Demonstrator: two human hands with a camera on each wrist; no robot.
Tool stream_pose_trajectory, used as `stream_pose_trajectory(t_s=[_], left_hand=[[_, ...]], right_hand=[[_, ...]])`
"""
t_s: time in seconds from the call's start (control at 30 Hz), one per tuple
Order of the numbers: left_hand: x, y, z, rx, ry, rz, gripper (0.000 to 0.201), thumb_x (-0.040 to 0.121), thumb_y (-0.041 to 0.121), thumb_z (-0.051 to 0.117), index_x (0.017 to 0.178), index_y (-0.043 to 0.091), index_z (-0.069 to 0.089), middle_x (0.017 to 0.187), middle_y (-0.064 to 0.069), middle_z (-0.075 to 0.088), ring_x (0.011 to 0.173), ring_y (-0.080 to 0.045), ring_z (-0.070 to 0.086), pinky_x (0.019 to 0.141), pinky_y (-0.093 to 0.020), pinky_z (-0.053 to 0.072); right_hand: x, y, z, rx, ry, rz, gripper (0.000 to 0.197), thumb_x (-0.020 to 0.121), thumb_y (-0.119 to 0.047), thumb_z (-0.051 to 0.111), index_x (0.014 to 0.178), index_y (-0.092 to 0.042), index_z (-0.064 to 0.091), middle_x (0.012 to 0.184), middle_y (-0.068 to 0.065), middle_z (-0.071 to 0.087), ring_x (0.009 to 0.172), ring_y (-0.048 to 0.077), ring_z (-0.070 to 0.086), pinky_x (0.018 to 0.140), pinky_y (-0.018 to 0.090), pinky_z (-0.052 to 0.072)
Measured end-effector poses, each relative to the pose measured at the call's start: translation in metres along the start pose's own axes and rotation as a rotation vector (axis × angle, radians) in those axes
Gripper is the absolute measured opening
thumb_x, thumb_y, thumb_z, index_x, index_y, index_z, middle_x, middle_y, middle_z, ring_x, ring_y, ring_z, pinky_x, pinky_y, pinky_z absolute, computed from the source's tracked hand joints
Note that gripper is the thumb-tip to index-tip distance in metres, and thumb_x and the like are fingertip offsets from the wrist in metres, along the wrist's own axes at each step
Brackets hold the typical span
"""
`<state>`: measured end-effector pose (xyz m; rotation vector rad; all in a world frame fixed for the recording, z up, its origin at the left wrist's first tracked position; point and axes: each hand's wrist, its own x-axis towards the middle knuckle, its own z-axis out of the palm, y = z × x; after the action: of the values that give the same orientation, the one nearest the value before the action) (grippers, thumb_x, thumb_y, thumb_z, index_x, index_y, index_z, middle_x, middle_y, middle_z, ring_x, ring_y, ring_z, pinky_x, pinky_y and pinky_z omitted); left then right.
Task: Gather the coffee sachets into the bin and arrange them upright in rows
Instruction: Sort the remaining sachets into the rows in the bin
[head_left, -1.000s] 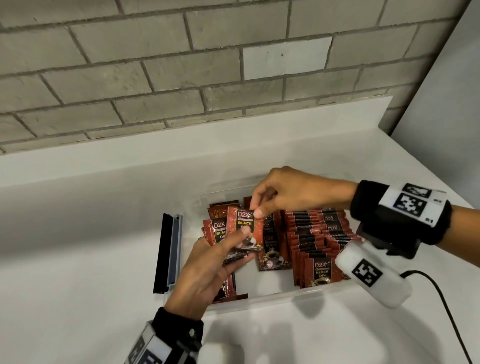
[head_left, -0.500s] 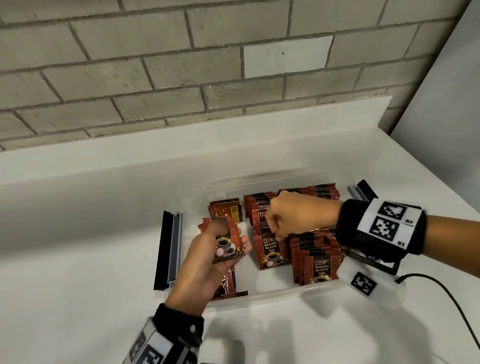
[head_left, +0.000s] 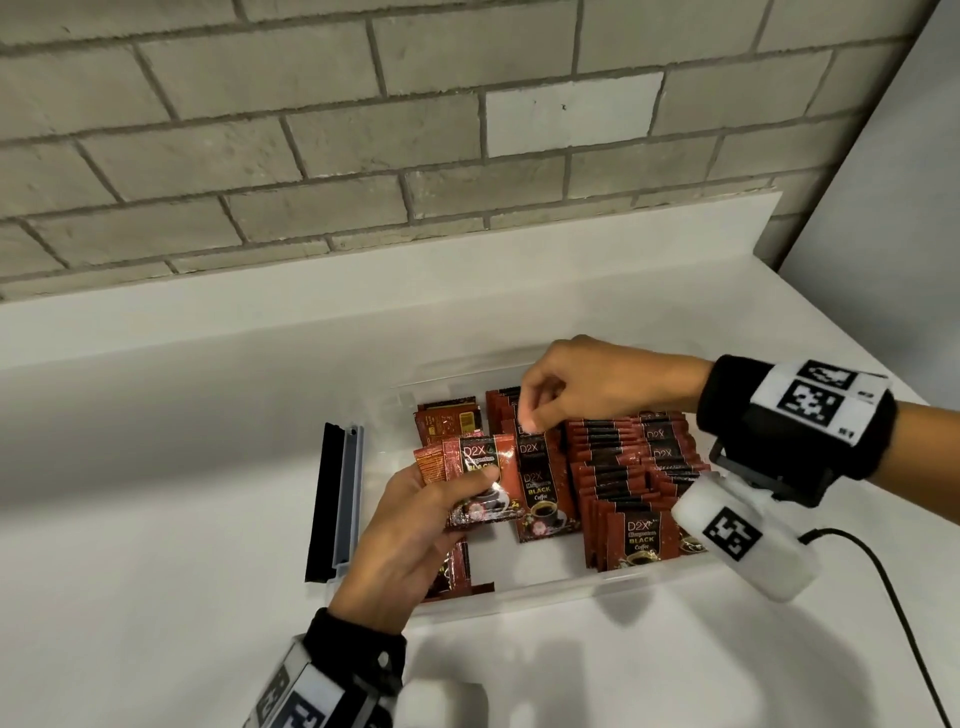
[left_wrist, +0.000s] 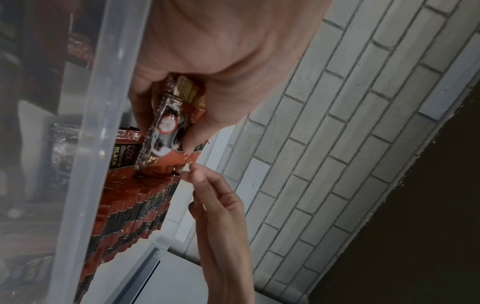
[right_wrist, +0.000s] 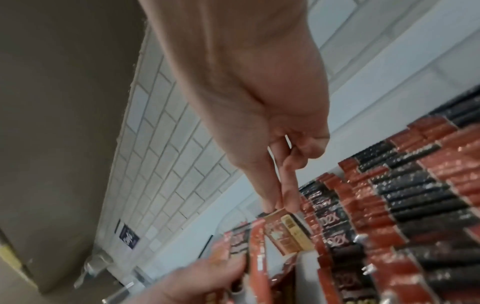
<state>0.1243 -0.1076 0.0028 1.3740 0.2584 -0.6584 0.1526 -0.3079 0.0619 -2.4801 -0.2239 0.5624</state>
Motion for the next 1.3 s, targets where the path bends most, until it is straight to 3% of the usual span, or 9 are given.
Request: stream_pose_trajectory(t_s=[0.1, 0.27, 0.4, 0.6, 0.73, 0.93, 1.03, 1.13, 1.3], left_hand=[[-0.001, 0.000, 0.000, 0.012, -0.021, 0.019, 0.020, 0.072, 0.002, 0.075, 0.090, 0.007, 0.069, 0.090, -0.014, 0.074, 0.075, -0.019, 0.071, 0.068, -0.031, 0.052], [-0.004, 0.002, 0.003, 0.006, -0.030, 0.028, 0.033, 0.065, 0.010, 0.077, 0.097, 0.006, 0.068, 0.094, -0.014, 0.074, 0.084, -0.025, 0.070, 0.073, -0.032, 0.052], [-0.002, 0.003, 0.003, -0.133, 0.058, 0.031, 0.027, 0.084, 0.023, 0.068, 0.106, 0.008, 0.064, 0.096, -0.013, 0.074, 0.089, -0.023, 0.071, 0.076, -0.033, 0.054], [-0.002, 0.008, 0.001, -0.313, 0.159, -0.012, 0.021, 0.097, 0.018, 0.047, 0.114, 0.008, 0.053, 0.106, -0.020, 0.066, 0.096, -0.030, 0.064, 0.087, -0.042, 0.051], [-0.002, 0.007, 0.001, -0.246, 0.166, -0.021, 0.027, 0.097, 0.012, 0.045, 0.123, 0.010, 0.050, 0.116, -0.019, 0.063, 0.106, -0.031, 0.061, 0.095, -0.045, 0.048], [0.001, 0.005, -0.001, -0.190, 0.166, -0.047, 0.033, 0.094, 0.021, 0.054, 0.125, 0.012, 0.050, 0.117, -0.019, 0.063, 0.105, -0.031, 0.061, 0.089, -0.044, 0.051], [0.000, 0.005, -0.001, -0.114, 0.134, -0.040, 0.056, 0.077, 0.040, 0.073, 0.124, 0.018, 0.051, 0.112, -0.015, 0.065, 0.094, -0.025, 0.063, 0.080, -0.038, 0.053], [-0.002, 0.005, 0.001, -0.067, 0.090, -0.003, 0.073, 0.058, 0.028, 0.083, 0.121, 0.023, 0.047, 0.108, -0.012, 0.063, 0.081, -0.020, 0.059, 0.064, -0.031, 0.050], [-0.003, 0.007, 0.004, -0.155, -0.110, -0.036, 0.044, 0.059, 0.013, 0.068, 0.100, 0.009, 0.054, 0.081, -0.005, 0.051, 0.061, -0.012, 0.043, 0.050, -0.027, 0.038]], right_hand=[[-0.004, -0.005, 0.002, 0.113, -0.078, -0.003, 0.018, 0.084, -0.033, 0.071, 0.096, -0.020, 0.074, 0.092, -0.013, 0.072, 0.089, -0.001, 0.064, 0.092, 0.020, 0.045], [-0.004, -0.006, 0.009, 0.200, -0.092, 0.021, 0.014, 0.084, -0.021, 0.072, 0.097, -0.015, 0.072, 0.080, -0.018, 0.070, 0.080, -0.005, 0.065, 0.089, 0.019, 0.043], [-0.005, -0.002, -0.003, 0.190, -0.050, 0.069, 0.009, 0.086, -0.019, 0.069, 0.094, -0.016, 0.073, 0.086, -0.005, 0.075, 0.084, -0.001, 0.067, 0.089, 0.019, 0.042], [-0.004, 0.012, 0.013, 0.036, -0.157, 0.138, 0.014, 0.087, -0.016, 0.068, 0.097, -0.009, 0.074, 0.069, -0.023, 0.066, 0.085, -0.006, 0.059, 0.100, 0.027, 0.038], [-0.001, 0.014, 0.022, -0.087, -0.121, 0.090, 0.013, 0.087, -0.014, 0.068, 0.096, -0.010, 0.076, 0.084, -0.011, 0.071, 0.083, 0.001, 0.063, 0.086, 0.019, 0.044], [0.000, 0.012, 0.015, -0.184, -0.075, 0.098, 0.018, 0.089, -0.019, 0.066, 0.104, -0.012, 0.074, 0.104, 0.000, 0.073, 0.095, 0.012, 0.066, 0.093, 0.024, 0.048], [-0.001, 0.010, 0.005, -0.138, -0.034, 0.086, 0.018, 0.088, -0.020, 0.067, 0.103, -0.013, 0.074, 0.105, -0.004, 0.072, 0.089, 0.005, 0.063, 0.086, 0.017, 0.045], [-0.002, 0.002, 0.000, 0.009, -0.015, 0.008, 0.017, 0.088, -0.022, 0.067, 0.103, -0.016, 0.073, 0.101, -0.011, 0.070, 0.084, -0.006, 0.058, 0.077, 0.010, 0.041], [-0.003, -0.016, 0.006, 0.186, -0.034, -0.094, 0.026, 0.091, -0.028, 0.064, 0.116, -0.025, 0.065, 0.096, -0.014, 0.065, 0.080, -0.008, 0.056, 0.072, 0.011, 0.039]])
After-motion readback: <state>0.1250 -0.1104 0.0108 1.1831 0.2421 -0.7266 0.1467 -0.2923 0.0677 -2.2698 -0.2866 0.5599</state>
